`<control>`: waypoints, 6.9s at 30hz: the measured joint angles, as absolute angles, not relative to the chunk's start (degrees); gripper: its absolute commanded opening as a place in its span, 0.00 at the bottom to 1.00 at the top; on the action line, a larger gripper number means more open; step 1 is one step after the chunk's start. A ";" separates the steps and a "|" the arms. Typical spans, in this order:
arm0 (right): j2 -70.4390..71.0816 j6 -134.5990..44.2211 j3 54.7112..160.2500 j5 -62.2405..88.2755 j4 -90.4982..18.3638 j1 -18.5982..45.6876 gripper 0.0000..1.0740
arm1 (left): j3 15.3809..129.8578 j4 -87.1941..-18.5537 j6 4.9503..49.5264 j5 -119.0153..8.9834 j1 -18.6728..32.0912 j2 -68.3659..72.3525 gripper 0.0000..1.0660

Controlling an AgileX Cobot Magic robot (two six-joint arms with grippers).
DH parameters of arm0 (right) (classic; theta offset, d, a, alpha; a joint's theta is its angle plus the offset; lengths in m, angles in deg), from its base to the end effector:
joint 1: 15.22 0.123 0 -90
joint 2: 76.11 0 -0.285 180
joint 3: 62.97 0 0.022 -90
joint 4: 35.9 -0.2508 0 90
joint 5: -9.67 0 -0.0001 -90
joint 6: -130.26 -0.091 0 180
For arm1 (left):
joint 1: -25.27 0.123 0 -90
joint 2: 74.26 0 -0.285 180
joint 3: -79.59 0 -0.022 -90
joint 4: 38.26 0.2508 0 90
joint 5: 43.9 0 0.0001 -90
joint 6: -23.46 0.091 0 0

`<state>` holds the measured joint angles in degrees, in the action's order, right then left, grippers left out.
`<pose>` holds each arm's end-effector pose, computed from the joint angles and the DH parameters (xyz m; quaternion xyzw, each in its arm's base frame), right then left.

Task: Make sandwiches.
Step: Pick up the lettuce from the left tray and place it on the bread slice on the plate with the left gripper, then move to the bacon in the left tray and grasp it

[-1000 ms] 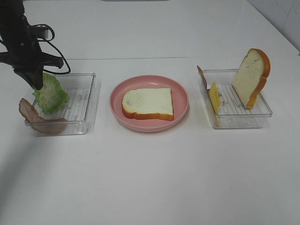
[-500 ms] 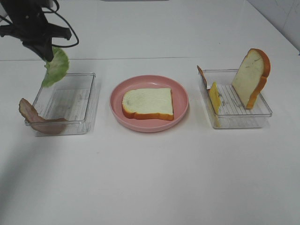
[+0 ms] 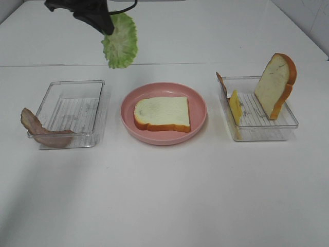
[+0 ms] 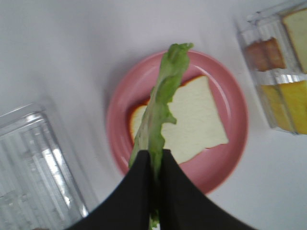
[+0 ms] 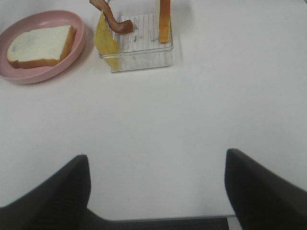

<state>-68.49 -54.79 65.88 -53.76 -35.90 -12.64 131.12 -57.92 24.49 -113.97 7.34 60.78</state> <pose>-0.0025 -0.0001 0.2611 0.0189 0.8753 0.0322 0.4822 0.4556 -0.1777 0.2980 0.1383 0.9494 -0.2008 0.1978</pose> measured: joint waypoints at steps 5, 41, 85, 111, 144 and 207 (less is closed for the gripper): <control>-68.49 -54.79 65.88 -53.76 -35.90 -12.64 0.70 | 131.12 -61.75 26.38 -114.03 4.02 60.72 0.00; -68.49 -54.79 65.88 -53.76 -35.90 -12.64 0.70 | 131.12 -69.55 29.53 -113.92 -1.94 74.82 0.00; -68.49 -54.79 65.88 -53.76 -35.90 -12.64 0.70 | 131.12 -54.65 25.86 -108.01 -1.66 76.02 0.73; -68.49 -54.79 65.88 -53.76 -35.90 -12.64 0.70 | 116.22 -40.67 18.70 -113.29 3.21 49.49 0.95; -68.49 -54.79 65.88 -53.76 -35.90 -12.64 0.70 | 92.27 -39.12 18.47 -113.92 17.42 48.80 0.95; -68.49 -54.79 65.88 -53.76 -35.90 -12.64 0.70 | 89.46 -40.67 19.79 -103.66 19.03 53.33 0.00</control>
